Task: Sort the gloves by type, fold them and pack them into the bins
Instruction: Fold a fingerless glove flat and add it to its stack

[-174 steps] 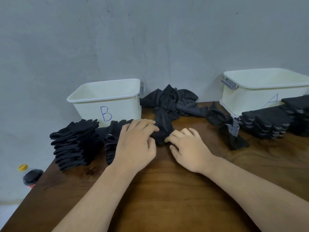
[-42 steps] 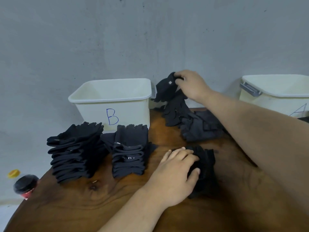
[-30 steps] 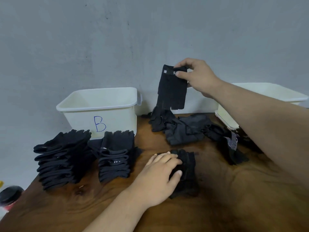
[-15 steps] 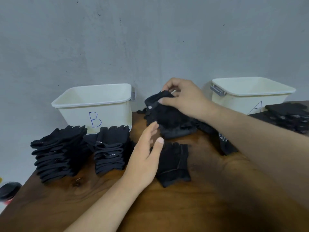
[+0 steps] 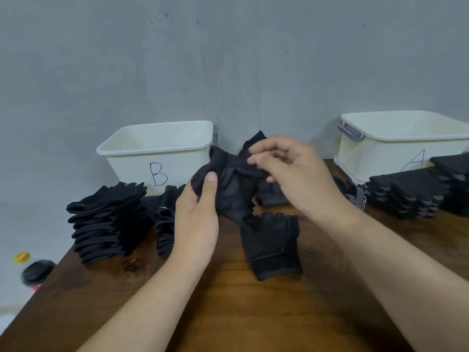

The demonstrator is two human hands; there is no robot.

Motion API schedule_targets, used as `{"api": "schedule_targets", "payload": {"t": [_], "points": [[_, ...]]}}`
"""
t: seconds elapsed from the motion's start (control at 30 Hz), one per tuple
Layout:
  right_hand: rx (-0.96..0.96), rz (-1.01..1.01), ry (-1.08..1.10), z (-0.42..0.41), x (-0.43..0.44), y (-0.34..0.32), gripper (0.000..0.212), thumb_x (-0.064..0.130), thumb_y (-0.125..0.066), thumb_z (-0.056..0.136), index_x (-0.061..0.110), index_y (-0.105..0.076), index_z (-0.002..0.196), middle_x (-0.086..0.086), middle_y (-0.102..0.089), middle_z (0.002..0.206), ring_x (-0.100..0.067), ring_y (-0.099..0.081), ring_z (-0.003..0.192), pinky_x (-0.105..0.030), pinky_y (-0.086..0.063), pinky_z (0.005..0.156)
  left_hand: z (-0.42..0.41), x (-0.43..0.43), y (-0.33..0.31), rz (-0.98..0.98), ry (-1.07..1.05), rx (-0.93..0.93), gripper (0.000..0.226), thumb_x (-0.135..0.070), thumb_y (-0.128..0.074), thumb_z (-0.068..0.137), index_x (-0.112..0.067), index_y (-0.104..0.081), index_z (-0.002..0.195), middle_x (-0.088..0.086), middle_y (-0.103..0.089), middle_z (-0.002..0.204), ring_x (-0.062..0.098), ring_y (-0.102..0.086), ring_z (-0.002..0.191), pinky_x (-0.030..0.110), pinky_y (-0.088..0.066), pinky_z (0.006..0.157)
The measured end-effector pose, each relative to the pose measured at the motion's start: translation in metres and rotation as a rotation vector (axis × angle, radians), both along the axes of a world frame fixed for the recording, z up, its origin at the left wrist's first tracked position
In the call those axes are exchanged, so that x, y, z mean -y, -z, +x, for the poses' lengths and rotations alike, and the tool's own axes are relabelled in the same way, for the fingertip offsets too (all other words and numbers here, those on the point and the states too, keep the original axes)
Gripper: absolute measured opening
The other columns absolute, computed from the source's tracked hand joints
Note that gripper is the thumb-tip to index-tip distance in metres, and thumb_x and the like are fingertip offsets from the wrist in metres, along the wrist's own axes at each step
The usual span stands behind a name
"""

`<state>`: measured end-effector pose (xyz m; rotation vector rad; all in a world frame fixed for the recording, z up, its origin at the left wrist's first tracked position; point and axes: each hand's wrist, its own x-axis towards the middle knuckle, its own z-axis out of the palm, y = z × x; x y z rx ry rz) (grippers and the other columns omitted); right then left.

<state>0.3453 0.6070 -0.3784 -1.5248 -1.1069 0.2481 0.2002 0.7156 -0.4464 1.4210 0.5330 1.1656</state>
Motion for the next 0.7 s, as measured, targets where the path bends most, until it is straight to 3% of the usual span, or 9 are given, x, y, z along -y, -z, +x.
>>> {"api": "schedule_targets", "payload": {"t": [0.03,0.13,0.23,0.33,0.47,0.6,0.7], "points": [[0.014,0.013,0.054,0.004,0.0,0.002,0.012,0.031,-0.073,0.099,0.035,-0.075,0.11,0.018,-0.076,0.107,0.0,-0.069,0.1,-0.023,-0.053,0.087,0.0,0.001,-0.001,0.005,0.019,-0.004,0.035,-0.045,-0.057,0.107,-0.025,-0.073,0.131,0.0,-0.076,0.127,0.023,-0.069,0.125,0.056,-0.05,0.111],[0.029,-0.122,0.004,0.01,0.0,0.01,0.038,0.056,-0.076,0.092,0.042,-0.067,0.126,0.023,-0.071,0.118,0.005,-0.066,0.109,-0.021,-0.051,0.095,-0.001,0.006,-0.002,0.049,0.08,-0.064,0.027,-0.032,-0.057,0.11,-0.023,-0.074,0.129,-0.002,-0.078,0.123,0.018,-0.071,0.121,0.047,-0.053,0.107],[0.023,-0.176,-0.107,0.005,-0.001,0.016,0.043,0.064,-0.076,0.087,0.044,-0.066,0.124,0.016,-0.073,0.111,-0.001,-0.072,0.09,-0.022,-0.055,0.086,-0.002,0.01,-0.002,0.066,0.086,-0.107,0.025,-0.029,-0.061,0.108,-0.018,-0.077,0.123,-0.001,-0.08,0.114,0.016,-0.075,0.112,0.039,-0.059,0.099],[0.092,-0.158,-0.146,-0.003,-0.002,0.022,0.025,0.057,-0.071,0.095,0.036,-0.072,0.109,0.014,-0.078,0.101,0.0,-0.073,0.092,-0.015,-0.057,0.082,-0.003,0.011,-0.004,0.081,0.083,-0.135,0.025,-0.034,-0.066,0.104,-0.017,-0.08,0.113,0.0,-0.081,0.105,0.017,-0.077,0.105,0.038,-0.06,0.092],[0.114,-0.098,-0.116,-0.005,-0.003,0.024,0.027,0.049,-0.067,0.102,0.024,-0.072,0.094,0.003,-0.078,0.083,-0.012,-0.075,0.079,-0.032,-0.061,0.073,-0.005,0.01,-0.006,0.067,0.14,-0.115,0.021,-0.027,-0.069,0.102,-0.015,-0.081,0.114,0.004,-0.081,0.108,0.023,-0.077,0.108,0.046,-0.059,0.098],[0.042,-0.061,-0.141,0.006,-0.005,0.023,0.033,0.042,-0.069,0.102,0.013,-0.077,0.086,-0.01,-0.076,0.077,-0.032,-0.075,0.077,-0.052,-0.063,0.076,-0.003,0.008,-0.01,0.0,0.135,-0.042,0.024,-0.027,-0.07,0.1,-0.015,-0.079,0.119,0.005,-0.08,0.115,0.024,-0.075,0.114,0.046,-0.057,0.102],[-0.03,-0.048,-0.154,0.009,-0.005,0.024,0.031,0.037,-0.072,0.101,0.01,-0.079,0.086,-0.01,-0.077,0.078,-0.029,-0.076,0.076,-0.048,-0.065,0.076,-0.004,0.008,-0.012,-0.008,0.117,-0.037,0.023,-0.027,-0.07,0.102,-0.014,-0.079,0.118,0.003,-0.081,0.114,0.022,-0.076,0.112,0.043,-0.058,0.101]]}}
